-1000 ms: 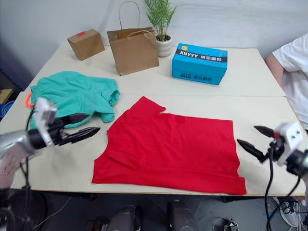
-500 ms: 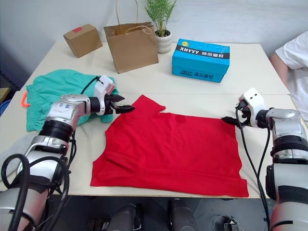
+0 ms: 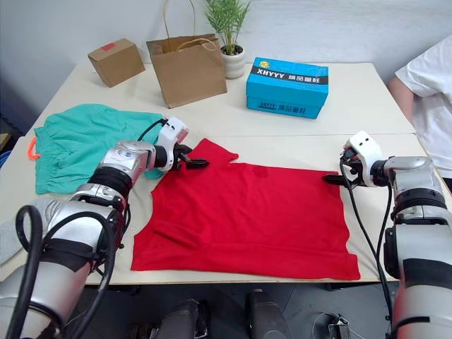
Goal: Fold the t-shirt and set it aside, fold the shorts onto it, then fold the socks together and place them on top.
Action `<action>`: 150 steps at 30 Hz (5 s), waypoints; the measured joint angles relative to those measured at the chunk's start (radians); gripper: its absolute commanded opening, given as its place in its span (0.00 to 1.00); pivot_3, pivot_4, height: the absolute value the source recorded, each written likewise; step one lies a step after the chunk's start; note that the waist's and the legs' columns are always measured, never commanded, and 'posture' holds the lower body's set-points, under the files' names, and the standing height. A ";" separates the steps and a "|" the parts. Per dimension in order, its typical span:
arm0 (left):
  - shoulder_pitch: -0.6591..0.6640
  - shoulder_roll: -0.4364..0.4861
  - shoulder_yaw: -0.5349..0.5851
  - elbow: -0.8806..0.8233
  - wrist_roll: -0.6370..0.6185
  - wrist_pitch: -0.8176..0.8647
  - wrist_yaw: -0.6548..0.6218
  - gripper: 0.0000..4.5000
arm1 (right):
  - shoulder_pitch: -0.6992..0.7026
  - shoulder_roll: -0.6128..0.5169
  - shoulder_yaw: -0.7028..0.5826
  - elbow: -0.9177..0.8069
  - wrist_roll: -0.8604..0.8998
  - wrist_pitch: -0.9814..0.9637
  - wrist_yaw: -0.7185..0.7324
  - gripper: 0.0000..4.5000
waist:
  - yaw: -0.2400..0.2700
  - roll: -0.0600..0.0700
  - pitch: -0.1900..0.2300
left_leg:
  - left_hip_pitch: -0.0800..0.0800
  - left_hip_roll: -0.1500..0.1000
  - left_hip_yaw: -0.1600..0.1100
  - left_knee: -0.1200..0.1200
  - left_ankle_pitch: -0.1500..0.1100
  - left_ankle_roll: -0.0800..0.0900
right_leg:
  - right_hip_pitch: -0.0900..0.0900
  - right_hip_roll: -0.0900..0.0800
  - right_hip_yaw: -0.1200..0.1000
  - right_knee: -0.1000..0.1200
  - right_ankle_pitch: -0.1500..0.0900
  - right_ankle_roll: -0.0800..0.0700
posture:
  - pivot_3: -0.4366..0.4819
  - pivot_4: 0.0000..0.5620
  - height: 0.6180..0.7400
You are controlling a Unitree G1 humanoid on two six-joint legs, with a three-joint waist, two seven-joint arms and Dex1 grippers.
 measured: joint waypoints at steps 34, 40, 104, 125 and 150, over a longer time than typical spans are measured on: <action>0.035 0.010 0.137 0.029 0.017 -0.113 -0.033 0.00 | 0.050 -0.003 -0.041 -0.032 0.024 -0.096 0.112 0.00 | 0.000 0.000 0.000 | 0.000 0.000 0.001 0.001 0.000 0.000 | 0.000 0.000 0.000 0.001 0.000 0.000 | 0.48 0.27 1.00; 0.037 0.021 0.135 -0.015 0.021 -0.141 -0.047 0.00 | 0.073 -0.018 -0.089 -0.061 0.072 -0.153 0.147 0.00 | -0.001 0.000 0.000 | 0.000 0.000 0.001 0.001 0.000 0.000 | 0.000 0.000 0.000 0.001 0.000 0.000 | 0.48 0.27 1.00; 0.093 0.138 0.033 -0.374 -0.082 0.371 -0.299 0.99 | 0.837 -0.049 -0.365 -1.217 0.468 -0.044 0.050 1.00 | 0.009 0.000 0.000 | 0.004 0.000 -0.003 0.002 0.000 0.001 | 0.006 0.000 -0.001 0.000 0.000 0.001 | 0.48 0.27 1.00; -0.006 -0.007 0.067 0.015 0.002 0.056 -0.144 0.32 | 0.962 0.005 -0.321 -1.386 0.475 0.009 -0.062 1.00 | 0.029 -0.001 0.001 | 0.003 -0.001 -0.003 0.002 0.000 0.001 | 0.005 0.000 -0.001 0.000 0.000 0.001 | 0.48 0.27 1.00; 0.109 0.063 0.111 -0.067 0.032 -0.154 -0.184 0.60 | 1.061 0.017 -0.347 -1.475 0.501 0.012 -0.101 1.00 | 0.029 -0.001 0.001 | 0.002 -0.001 -0.003 0.003 -0.001 0.002 | 0.005 0.000 -0.002 0.001 0.000 0.001 | 0.48 0.27 1.00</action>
